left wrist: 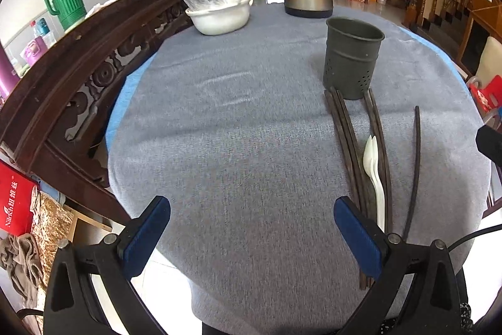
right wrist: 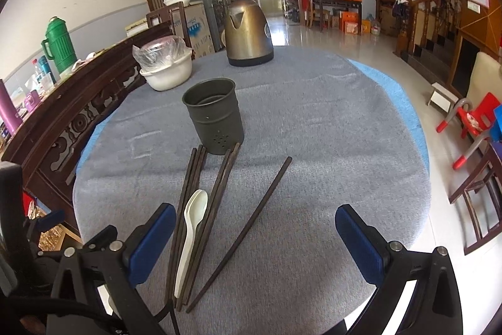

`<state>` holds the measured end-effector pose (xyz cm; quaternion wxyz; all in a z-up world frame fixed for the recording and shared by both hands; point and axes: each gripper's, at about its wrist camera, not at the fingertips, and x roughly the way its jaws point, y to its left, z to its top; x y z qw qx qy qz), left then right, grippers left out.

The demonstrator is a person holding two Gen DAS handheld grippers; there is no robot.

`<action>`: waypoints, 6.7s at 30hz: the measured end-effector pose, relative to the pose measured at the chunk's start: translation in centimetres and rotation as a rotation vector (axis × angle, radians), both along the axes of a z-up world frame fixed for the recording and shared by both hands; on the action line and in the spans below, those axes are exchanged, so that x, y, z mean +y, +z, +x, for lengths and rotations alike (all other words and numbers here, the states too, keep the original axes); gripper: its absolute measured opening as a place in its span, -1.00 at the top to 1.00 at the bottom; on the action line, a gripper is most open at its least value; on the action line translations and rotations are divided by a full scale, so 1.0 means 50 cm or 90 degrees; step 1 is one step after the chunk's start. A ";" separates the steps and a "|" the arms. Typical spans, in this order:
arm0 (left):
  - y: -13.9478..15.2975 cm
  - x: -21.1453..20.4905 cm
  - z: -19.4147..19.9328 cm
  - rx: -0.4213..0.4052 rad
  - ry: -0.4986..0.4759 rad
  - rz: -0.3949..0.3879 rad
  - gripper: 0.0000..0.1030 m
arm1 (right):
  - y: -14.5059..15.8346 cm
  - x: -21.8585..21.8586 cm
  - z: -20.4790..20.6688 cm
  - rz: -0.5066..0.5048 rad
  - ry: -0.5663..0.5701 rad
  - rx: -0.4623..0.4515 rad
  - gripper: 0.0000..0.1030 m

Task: Organize utensils
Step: 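Close the right gripper on a dark chopstick while the left gripper grasps another chopstick, then lift both held chopsticks up off the table with both grippers, then lower the chopsticks into the grey cup and open both grippers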

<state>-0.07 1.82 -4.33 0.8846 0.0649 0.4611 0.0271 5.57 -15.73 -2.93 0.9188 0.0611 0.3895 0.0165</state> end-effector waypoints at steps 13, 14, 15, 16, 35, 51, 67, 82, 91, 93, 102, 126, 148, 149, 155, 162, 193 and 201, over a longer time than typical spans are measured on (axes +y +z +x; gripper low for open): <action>-0.033 -0.037 0.069 0.044 -0.027 0.015 -1.00 | -0.053 -0.032 0.086 0.024 -0.029 0.063 -0.96; -0.034 -0.040 0.074 0.046 -0.029 0.017 -1.00 | -0.057 -0.037 0.094 0.028 -0.033 0.068 -0.94; -0.036 -0.044 0.080 0.049 -0.030 0.019 -1.00 | -0.061 -0.042 0.100 0.031 -0.036 0.072 -0.93; -0.038 -0.047 0.084 0.051 -0.031 0.021 -1.00 | -0.064 -0.047 0.108 0.036 -0.039 0.076 -0.92; -0.058 -0.069 0.136 0.093 -0.037 0.027 -1.00 | -0.153 -0.128 0.244 0.197 -0.089 0.192 0.01; -0.063 -0.033 0.270 0.142 -0.065 -0.165 -0.41 | -0.187 -0.132 0.286 0.229 -0.117 0.217 0.50; -0.104 -0.056 0.386 0.173 -0.122 -0.223 0.45 | -0.189 -0.126 0.250 0.146 -0.062 0.162 0.73; -0.114 -0.087 0.406 0.200 -0.136 -0.213 0.62 | -0.192 -0.146 0.249 0.169 -0.037 0.166 0.74; -0.111 -0.082 0.406 0.180 -0.136 -0.223 0.86 | -0.204 -0.178 0.245 0.242 -0.020 0.164 0.77; -0.110 -0.077 0.385 0.173 -0.136 -0.223 0.88 | -0.209 -0.195 0.242 0.283 -0.020 0.170 0.78; -0.036 -0.034 0.328 0.108 -0.145 -0.242 0.88 | -0.201 -0.195 0.230 0.304 -0.030 0.175 0.79; 0.195 0.006 0.176 -0.146 -0.177 -0.229 0.89 | -0.157 -0.188 0.222 0.149 -0.113 0.256 0.43; 0.222 0.054 0.132 -0.183 -0.153 -0.228 0.89 | -0.108 -0.137 0.213 0.067 -0.053 0.143 0.83; 0.225 0.056 0.131 -0.186 -0.151 -0.229 0.89 | -0.094 -0.139 0.207 0.074 -0.049 0.121 0.83; 0.243 0.050 0.135 -0.199 -0.145 -0.226 0.89 | -0.020 -0.155 0.183 0.127 -0.043 -0.028 0.85; 0.293 0.039 0.157 -0.249 -0.152 -0.231 0.89 | 0.080 -0.153 0.160 0.188 -0.053 -0.194 0.85; 0.265 0.042 0.147 -0.193 -0.132 -0.232 0.89 | -0.177 -0.138 0.378 0.120 -0.072 0.277 0.45; 0.257 0.052 0.146 -0.187 -0.128 -0.238 0.89 | -0.154 -0.109 0.365 0.014 -0.067 0.230 0.85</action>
